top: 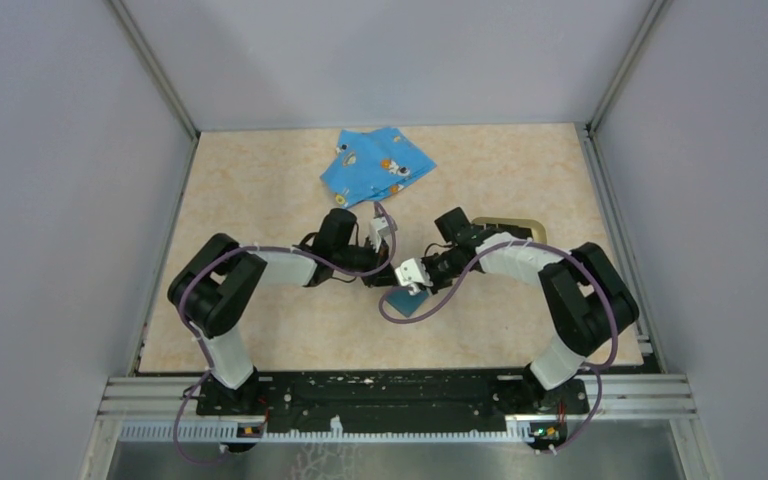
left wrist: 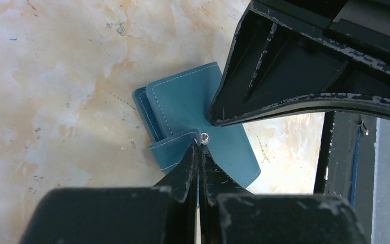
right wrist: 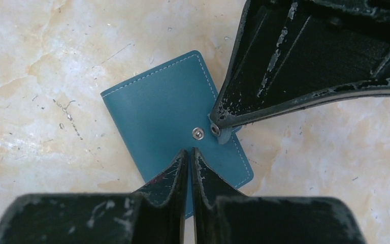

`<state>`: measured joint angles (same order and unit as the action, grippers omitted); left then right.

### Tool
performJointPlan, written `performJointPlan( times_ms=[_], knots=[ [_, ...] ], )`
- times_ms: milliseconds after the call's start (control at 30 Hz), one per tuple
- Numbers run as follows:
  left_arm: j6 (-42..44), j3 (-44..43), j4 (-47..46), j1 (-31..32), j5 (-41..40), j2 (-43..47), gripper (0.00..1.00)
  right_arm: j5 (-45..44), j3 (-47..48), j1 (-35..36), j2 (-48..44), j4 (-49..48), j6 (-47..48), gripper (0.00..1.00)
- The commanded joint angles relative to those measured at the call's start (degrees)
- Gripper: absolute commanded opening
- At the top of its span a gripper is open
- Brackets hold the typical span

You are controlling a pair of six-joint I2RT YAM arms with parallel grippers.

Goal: Put the credit cards into the card holder
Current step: Close the card holder at the center of the board.

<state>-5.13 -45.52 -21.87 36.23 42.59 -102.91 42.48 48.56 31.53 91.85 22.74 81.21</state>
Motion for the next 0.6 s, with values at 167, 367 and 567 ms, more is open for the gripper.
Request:
performJointPlan(
  times_ms=[167,367,567],
  knots=[
    [-1.61,-0.16,-3.44,0.72,3.73,-1.30,0.00,-2.96,2.77,1.95,2.71,3.80,1.88,0.04],
    [-0.84,-0.04,-2.59,1.35,1.76,-2.33,0.00,-2.85,3.02,1.96,2.76,3.83,1.27,0.04],
    [1.18,-1.37,0.77,1.98,0.76,-2.81,0.00,-2.93,3.21,1.96,2.88,3.85,0.60,0.04]
  ],
)
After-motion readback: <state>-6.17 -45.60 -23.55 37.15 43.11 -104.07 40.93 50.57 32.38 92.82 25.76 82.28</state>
